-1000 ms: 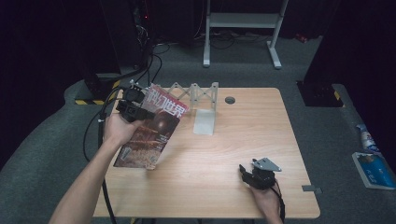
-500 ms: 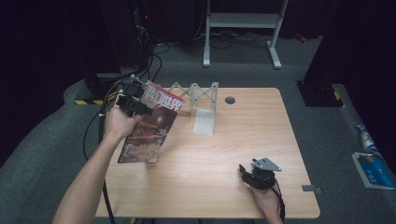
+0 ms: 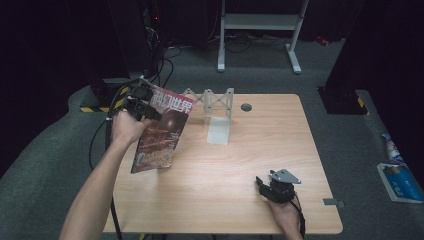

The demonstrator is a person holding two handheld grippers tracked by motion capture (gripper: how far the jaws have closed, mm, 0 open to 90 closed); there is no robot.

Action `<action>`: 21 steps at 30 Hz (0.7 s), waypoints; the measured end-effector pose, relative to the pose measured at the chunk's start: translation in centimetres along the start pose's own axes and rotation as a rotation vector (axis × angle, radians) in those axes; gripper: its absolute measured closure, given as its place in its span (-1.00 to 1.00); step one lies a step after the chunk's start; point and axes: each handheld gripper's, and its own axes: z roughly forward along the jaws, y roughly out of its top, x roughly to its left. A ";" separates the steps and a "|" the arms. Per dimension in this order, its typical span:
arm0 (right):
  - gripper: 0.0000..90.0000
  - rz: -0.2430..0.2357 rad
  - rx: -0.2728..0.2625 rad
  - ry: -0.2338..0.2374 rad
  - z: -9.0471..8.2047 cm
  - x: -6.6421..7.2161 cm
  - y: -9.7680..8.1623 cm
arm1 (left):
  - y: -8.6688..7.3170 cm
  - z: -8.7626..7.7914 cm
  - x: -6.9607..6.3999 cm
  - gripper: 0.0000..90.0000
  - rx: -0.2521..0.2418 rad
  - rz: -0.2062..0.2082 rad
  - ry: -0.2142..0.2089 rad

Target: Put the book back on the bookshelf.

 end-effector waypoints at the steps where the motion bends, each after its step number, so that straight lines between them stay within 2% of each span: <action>1: -0.16 -0.001 0.000 0.000 0.0 0.0 0.0 | 0.1 0.0 0.0 0.84 0.002 -0.010 0.001; 21: -0.16 -0.023 -0.006 0.002 -0.1 0.2 -0.1 | 1.8 -0.3 0.7 0.83 0.045 -0.032 0.010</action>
